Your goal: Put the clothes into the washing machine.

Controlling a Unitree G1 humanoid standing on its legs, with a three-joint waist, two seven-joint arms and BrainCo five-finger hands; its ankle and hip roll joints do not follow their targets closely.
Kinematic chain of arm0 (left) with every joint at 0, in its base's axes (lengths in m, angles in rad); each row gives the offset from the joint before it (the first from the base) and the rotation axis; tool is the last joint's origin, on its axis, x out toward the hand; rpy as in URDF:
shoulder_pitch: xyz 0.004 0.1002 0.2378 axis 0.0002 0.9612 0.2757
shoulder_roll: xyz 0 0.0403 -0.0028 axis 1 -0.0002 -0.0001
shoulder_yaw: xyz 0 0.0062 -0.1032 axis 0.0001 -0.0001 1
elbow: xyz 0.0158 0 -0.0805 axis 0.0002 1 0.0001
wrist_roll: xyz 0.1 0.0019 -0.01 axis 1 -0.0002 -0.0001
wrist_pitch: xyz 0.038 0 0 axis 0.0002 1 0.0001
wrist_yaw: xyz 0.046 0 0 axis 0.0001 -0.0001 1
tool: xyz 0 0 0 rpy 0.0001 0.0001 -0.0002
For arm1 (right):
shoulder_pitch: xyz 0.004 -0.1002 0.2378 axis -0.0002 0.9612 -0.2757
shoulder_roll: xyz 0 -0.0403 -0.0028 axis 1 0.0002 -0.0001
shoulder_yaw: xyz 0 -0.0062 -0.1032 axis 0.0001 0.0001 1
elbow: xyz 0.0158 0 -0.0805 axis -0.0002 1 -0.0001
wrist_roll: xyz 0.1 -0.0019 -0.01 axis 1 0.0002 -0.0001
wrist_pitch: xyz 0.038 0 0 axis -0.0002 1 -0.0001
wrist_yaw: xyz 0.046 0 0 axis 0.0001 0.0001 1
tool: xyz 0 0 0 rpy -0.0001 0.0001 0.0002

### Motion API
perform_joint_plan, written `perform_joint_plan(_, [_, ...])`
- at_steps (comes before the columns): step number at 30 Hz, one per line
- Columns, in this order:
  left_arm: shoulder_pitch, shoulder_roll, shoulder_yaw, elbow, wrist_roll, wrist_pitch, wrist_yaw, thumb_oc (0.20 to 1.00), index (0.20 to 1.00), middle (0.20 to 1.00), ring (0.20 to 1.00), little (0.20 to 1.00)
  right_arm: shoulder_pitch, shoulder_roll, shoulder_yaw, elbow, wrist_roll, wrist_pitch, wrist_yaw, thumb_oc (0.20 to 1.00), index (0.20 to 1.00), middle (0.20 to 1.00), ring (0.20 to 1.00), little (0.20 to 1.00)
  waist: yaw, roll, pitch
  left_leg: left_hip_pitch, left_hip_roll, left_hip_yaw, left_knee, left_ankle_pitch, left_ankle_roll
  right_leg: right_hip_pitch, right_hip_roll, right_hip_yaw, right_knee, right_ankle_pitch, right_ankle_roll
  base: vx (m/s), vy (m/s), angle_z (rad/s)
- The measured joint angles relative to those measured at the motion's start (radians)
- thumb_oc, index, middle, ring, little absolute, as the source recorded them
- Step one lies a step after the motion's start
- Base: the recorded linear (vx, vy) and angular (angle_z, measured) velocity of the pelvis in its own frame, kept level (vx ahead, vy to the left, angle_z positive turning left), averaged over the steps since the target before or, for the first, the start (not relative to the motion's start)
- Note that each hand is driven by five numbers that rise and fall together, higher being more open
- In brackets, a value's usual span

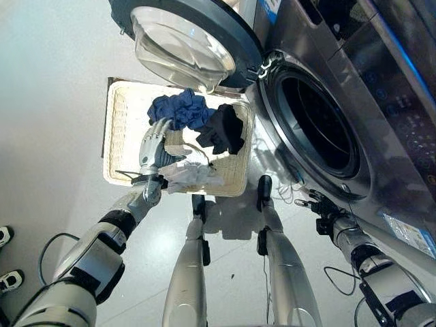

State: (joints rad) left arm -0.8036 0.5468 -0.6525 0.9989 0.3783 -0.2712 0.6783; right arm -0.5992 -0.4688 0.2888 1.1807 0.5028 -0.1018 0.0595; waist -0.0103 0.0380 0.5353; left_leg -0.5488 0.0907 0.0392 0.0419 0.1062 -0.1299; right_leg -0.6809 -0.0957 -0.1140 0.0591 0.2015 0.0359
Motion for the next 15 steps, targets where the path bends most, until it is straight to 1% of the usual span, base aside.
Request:
perform_joint_plan(3, [-0.015,0.007,-0.007,0.011,-0.001,0.008,-0.054,1.0,1.0,1.0,1.0,1.0,-0.04,-0.015,0.002,-0.003,0.0,-0.003,0.007,1.0,1.0,1.0,1.0,1.0,-0.003,-0.001,0.0,-0.07,-0.007,-0.005,0.026,0.001,0.001,-0.076,-0.008,0.003,0.037,-0.005,0.0,0.0,-0.005,0.03])
perform_joint_plan(4, [-0.03,0.009,-0.029,0.021,-0.002,0.014,-0.088,1.0,1.0,1.0,1.0,1.0,-0.053,-0.02,0.002,-0.003,0.0,-0.003,0.009,1.0,1.0,1.0,1.0,1.0,-0.003,-0.001,0.001,-0.096,-0.009,-0.009,0.04,-0.001,0.002,-0.101,-0.01,0.004,0.05,-0.008,-0.003,0.0,0.0,0.0])
perform_joint_plan(5, [-0.037,0.009,-0.044,0.03,-0.005,0.02,-0.124,1.0,1.0,1.0,1.0,1.0,-0.064,-0.02,0.003,-0.005,0.0,-0.003,0.011,1.0,1.0,1.0,1.0,1.0,-0.004,-0.002,0.001,-0.114,-0.009,-0.012,0.046,-0.001,0.002,-0.118,-0.011,0.004,0.057,-0.008,-0.003,0.0,0.0,0.0])
perform_joint_plan(8, [-0.05,0.008,-0.052,0.04,-0.023,0.028,-0.184,1.0,1.0,1.0,1.0,1.0,-0.089,-0.022,0.004,-0.014,0.001,-0.003,0.014,1.0,1.0,1.0,1.0,1.0,-0.004,-0.003,0.001,-0.15,-0.01,-0.013,0.06,-0.001,0.002,-0.158,-0.012,0.006,0.077,-0.008,-0.003,0.0,0.0,0.0])
perform_joint_plan(12, [-0.087,0.011,-0.053,0.042,-0.051,0.059,-0.237,1.0,1.0,1.0,1.0,1.0,-0.123,-0.022,0.009,-0.024,0.002,-0.003,0.016,1.0,1.0,1.0,1.0,1.0,-0.005,-0.006,0.001,-0.194,-0.01,-0.017,0.082,-0.003,0.0,-0.193,-0.012,0.008,0.087,-0.009,-0.003,0.01,-0.038,0.02])
perform_joint_plan(15, [-0.103,0.011,-0.054,0.045,-0.068,0.072,-0.257,1.0,1.0,1.0,1.0,1.0,-0.138,-0.023,0.022,-0.024,0.002,-0.004,0.016,1.0,1.0,1.0,1.0,1.0,-0.006,-0.006,0.001,-0.208,-0.01,-0.019,0.089,-0.003,0.0,-0.206,-0.013,0.008,0.092,-0.009,-0.003,0.0,0.0,0.0])
